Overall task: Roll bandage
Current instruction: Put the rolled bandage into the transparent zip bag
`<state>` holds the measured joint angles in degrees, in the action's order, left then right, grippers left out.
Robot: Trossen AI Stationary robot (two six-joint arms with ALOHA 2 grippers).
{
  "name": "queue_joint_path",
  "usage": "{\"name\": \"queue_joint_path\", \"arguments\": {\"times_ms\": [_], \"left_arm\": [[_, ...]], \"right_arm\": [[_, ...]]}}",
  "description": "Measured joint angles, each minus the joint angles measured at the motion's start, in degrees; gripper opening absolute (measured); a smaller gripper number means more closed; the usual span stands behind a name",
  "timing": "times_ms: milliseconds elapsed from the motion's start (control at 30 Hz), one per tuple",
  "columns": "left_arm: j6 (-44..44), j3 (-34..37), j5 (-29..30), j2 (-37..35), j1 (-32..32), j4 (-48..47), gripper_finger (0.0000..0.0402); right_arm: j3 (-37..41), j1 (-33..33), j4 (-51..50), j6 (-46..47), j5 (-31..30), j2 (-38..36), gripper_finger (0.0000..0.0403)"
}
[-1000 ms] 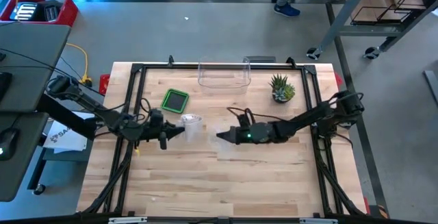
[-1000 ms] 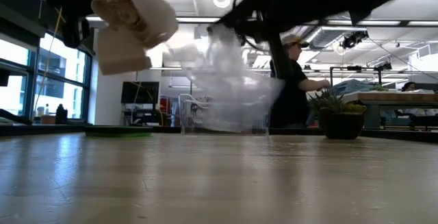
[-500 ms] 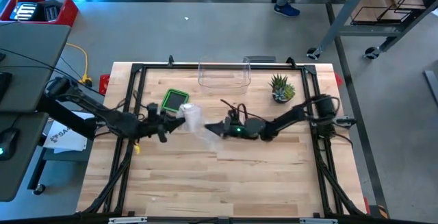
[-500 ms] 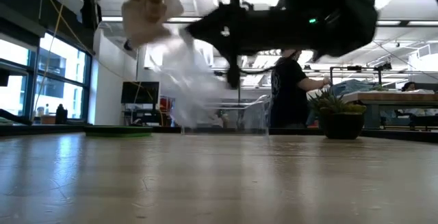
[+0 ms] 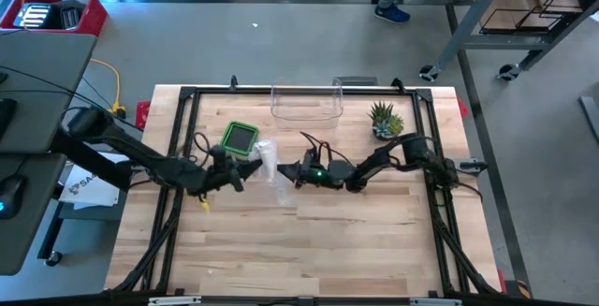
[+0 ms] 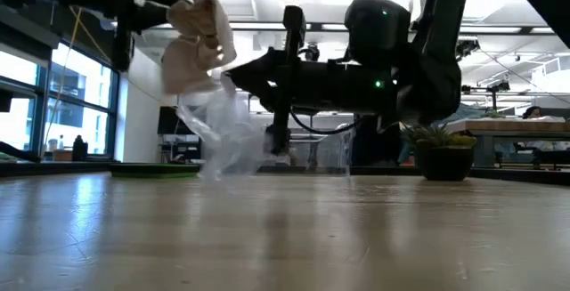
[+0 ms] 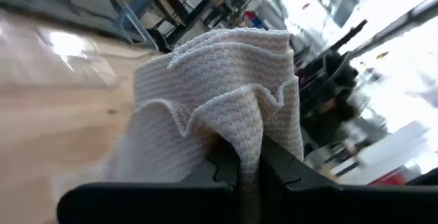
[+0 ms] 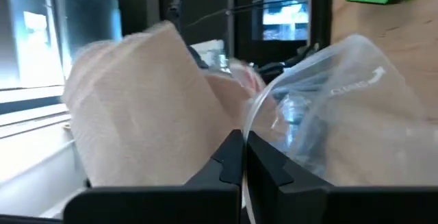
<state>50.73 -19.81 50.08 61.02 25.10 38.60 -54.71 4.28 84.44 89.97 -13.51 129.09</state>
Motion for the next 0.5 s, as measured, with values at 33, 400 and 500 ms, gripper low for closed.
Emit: {"name": "queue_joint_path", "arguments": {"times_ms": [33, 400, 500], "left_arm": [[1.01, 0.94, 0.08, 2.1, 0.09, 3.89, 0.0011], [13.29, 9.59, 7.36, 24.57, 2.27, 37.63, 0.001], [16.37, 8.38, 3.85, 29.04, 1.29, 39.09, 0.001]], "right_arm": [[-0.23, -0.2, 0.98, 0.0, -0.05, 0.68, 0.0], [-0.47, -0.65, 5.6, -1.67, -2.55, 2.87, 0.0], [-0.47, -0.51, 5.42, -2.06, -2.57, 2.87, 0.0]]}}
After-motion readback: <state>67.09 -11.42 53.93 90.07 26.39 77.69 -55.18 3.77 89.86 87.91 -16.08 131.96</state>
